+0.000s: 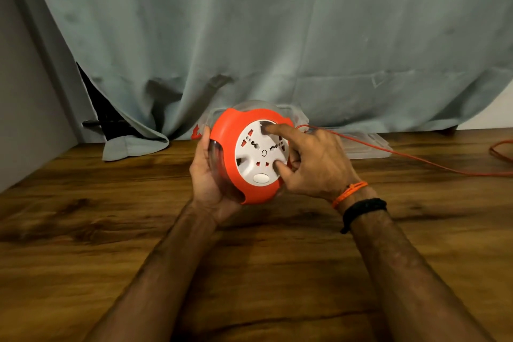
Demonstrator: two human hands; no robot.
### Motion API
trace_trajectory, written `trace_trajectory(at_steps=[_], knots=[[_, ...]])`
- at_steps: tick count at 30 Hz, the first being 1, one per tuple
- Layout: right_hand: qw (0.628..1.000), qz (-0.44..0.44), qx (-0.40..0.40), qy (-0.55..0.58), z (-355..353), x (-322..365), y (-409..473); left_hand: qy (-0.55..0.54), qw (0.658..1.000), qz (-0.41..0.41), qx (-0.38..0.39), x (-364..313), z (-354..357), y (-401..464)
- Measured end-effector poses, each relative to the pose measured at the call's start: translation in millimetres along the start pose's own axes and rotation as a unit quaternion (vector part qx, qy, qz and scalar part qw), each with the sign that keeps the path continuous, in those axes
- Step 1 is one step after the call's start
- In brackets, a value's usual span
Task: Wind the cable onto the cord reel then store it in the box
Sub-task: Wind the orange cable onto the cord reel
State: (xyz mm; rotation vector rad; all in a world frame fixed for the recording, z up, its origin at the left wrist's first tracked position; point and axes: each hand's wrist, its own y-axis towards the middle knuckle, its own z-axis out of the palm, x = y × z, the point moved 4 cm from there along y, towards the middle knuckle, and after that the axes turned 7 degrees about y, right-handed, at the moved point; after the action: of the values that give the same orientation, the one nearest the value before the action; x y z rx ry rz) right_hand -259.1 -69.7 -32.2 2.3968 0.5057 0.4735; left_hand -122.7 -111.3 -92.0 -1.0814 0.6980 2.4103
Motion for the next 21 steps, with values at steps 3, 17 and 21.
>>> trace_trajectory(at_steps=[3,17,21], knots=[[1.000,-0.003,-0.015,-0.016,0,-1,0,0.008,1.000,-0.016,-0.005,2,-2,0],[0.991,0.101,-0.080,-0.037,16,-6,-4,0.023,0.999,0.038,-0.027,-3,1,3],[0.988,0.117,-0.086,-0.045,24,7,-3,0.024,0.997,0.043,-0.058,-3,-5,2]])
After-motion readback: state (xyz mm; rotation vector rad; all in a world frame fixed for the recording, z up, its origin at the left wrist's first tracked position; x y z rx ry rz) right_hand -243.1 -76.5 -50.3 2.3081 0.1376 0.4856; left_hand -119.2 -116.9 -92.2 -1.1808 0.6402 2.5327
